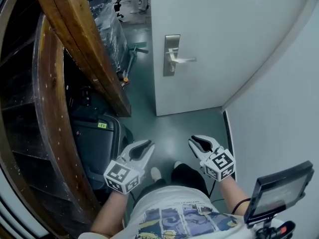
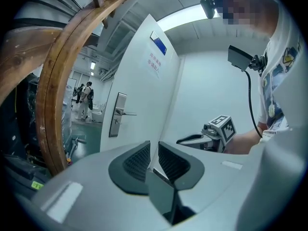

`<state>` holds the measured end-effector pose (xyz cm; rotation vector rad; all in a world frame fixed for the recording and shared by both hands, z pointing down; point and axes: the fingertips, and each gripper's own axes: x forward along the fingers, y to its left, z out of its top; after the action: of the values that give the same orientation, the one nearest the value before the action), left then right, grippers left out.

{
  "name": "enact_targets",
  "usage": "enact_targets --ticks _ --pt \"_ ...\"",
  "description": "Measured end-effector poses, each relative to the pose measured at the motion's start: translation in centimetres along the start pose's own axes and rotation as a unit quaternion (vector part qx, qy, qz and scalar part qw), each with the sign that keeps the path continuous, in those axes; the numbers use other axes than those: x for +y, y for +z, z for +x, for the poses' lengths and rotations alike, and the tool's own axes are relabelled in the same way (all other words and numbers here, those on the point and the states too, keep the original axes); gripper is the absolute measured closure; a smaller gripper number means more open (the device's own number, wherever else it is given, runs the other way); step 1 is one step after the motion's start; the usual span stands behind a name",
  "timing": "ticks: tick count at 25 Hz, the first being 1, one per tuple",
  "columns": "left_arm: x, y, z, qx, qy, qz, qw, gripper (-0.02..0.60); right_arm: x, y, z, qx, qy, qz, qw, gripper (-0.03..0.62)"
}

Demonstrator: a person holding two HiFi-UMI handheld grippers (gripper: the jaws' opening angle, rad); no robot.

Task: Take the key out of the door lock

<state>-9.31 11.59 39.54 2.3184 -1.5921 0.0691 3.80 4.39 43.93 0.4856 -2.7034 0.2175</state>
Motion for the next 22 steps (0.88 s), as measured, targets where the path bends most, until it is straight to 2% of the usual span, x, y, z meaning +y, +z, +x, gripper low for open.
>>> enact_targets --ticks 6,16,22 --pt "5.2 2.9 3.3 0.0 0.011 0.016 0.9998 0.475 -3.7 1.0 5.0 0.007 0.014 0.048 0.999 0.543" --pt "15.6 9.3 13.9 0.0 0.033 0.04 0.9986 0.415 -13.4 3.5 14.3 0.005 0.038 0.082 0.996 0.526" --pt "20.3 12.0 19.2 0.002 0.032 0.047 0.9984 0.375 -17.0 3.9 18.5 0.008 0.055 0.099 0.994 0.526"
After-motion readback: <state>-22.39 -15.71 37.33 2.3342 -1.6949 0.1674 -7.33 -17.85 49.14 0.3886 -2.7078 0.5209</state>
